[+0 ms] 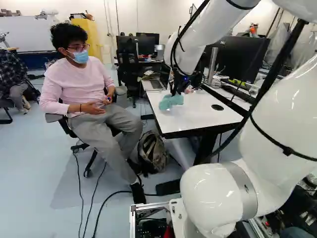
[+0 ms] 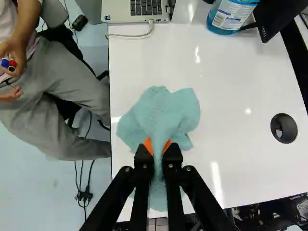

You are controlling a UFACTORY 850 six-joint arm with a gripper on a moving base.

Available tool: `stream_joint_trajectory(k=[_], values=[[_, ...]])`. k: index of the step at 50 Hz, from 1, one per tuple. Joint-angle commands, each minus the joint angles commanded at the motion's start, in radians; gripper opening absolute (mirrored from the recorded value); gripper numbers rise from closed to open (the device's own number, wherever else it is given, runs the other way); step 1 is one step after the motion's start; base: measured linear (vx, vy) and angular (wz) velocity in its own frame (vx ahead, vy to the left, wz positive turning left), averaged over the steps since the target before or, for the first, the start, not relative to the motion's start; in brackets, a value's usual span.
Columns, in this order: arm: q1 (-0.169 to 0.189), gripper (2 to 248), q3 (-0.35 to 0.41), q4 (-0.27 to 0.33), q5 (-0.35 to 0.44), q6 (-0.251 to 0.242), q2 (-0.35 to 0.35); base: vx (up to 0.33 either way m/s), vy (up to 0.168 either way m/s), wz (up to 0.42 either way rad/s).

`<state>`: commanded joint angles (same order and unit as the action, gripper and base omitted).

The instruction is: Clean the table with the green towel

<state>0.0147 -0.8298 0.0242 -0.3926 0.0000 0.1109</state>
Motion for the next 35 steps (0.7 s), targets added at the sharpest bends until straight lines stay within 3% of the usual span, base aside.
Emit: stream_joint_trajectory(k=[35], values=[[0.005, 37, 0.0, 0.0, 0.0, 0.0, 0.006, 0.0, 0.0, 0.0]])
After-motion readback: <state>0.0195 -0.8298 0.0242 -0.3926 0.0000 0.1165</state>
